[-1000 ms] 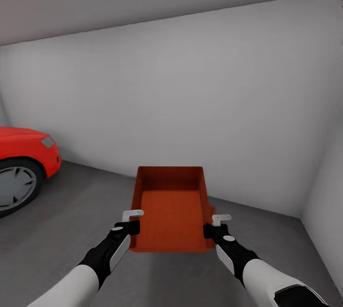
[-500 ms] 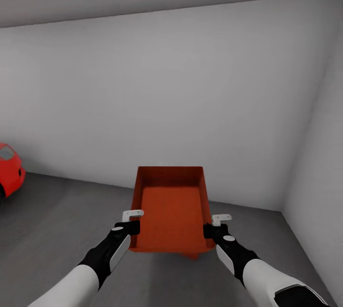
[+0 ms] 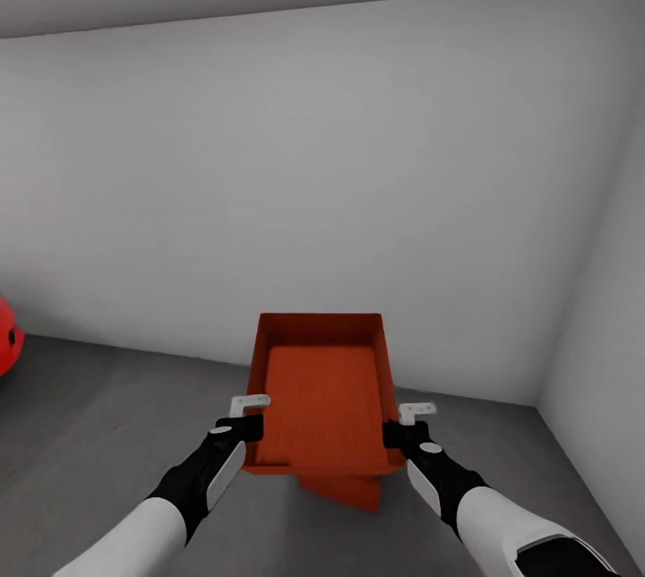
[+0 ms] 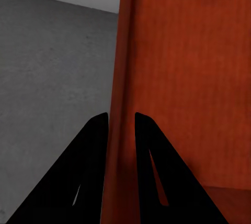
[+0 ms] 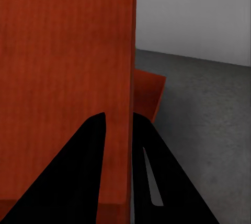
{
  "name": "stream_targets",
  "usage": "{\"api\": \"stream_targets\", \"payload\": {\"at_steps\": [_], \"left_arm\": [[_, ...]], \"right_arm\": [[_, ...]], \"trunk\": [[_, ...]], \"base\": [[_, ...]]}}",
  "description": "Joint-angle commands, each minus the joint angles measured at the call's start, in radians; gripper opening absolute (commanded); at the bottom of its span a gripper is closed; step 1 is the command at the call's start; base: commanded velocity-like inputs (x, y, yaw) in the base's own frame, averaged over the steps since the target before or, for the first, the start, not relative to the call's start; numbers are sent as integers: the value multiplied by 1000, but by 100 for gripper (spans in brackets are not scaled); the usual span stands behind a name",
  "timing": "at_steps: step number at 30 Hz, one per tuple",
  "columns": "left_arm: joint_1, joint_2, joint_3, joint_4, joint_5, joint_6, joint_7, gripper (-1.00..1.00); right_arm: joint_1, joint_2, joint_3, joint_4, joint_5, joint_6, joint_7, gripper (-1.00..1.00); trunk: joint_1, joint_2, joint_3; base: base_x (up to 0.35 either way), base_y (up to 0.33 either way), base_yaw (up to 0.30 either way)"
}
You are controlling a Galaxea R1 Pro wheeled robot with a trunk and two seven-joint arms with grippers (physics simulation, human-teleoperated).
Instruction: Move the two storage containers from the living room to the garage. In the garage, place one container on the floor and stack the other container on top of it (either order is fine).
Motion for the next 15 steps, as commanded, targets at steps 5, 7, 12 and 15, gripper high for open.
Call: {"api": "stream_targets", "payload": {"at_steps": [5,7,12,15], "left_arm": [[-1,8,11,-3,-16,-53,14,-100],[-1,8,11,-3,-16,-53,14,-100],[-1,8,11,-3,-16,-53,14,-100],[-1,8,11,-3,-16,-54,14,-100]], "right_arm": [[0,-6,-2,3,-15,-5,-6,-100],[0,-6,-2,3,-15,-5,-6,-100],[0,-6,-2,3,-15,-5,-5,-100],[0,-5,-2,3,-16,-5,-6,-100]], "trunk": [[1,-1,0],[1,-1,0],[1,-1,0],[1,-1,0]], "base": [[316,110,0],[316,109,0],[316,109,0],[316,109,0]]}}
